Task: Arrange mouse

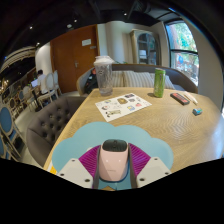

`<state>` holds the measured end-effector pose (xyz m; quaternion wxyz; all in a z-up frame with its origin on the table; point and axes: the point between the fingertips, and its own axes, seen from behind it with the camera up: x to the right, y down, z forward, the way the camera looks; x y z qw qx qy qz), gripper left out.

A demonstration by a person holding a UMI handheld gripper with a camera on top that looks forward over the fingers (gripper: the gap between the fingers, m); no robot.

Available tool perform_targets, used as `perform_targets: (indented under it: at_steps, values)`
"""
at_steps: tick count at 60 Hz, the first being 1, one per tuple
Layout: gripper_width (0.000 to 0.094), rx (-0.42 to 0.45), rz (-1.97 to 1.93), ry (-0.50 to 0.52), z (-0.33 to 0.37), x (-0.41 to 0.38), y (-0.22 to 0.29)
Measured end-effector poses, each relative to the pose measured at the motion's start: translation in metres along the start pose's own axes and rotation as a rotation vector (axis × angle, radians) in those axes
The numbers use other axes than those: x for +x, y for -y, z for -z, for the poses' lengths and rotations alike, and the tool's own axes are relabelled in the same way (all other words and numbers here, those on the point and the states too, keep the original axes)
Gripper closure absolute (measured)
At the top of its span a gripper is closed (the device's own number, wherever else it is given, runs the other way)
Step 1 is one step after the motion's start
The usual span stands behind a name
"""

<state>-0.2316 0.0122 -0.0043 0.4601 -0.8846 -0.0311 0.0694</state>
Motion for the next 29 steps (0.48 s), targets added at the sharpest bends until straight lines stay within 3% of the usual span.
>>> perform_targets:
  at_steps: [10, 12, 15, 18, 29]
  values:
    - [0.0364, -0.024, 0.024, 0.022, 0.005, -0.001, -0.004]
    - [0.0283, -0.038, 0.028, 0.035, 0.008, -0.002, -0.006]
    - [0.0069, -0.055, 0.044, 0.058, 0.019, -0.002, -0.01]
    - [0.0108, -0.044, 0.061, 0.076, 0.031, 0.001, -0.01]
    - [0.0085, -0.015, 0.104, 0.089, 0.1, 0.039, -0.023]
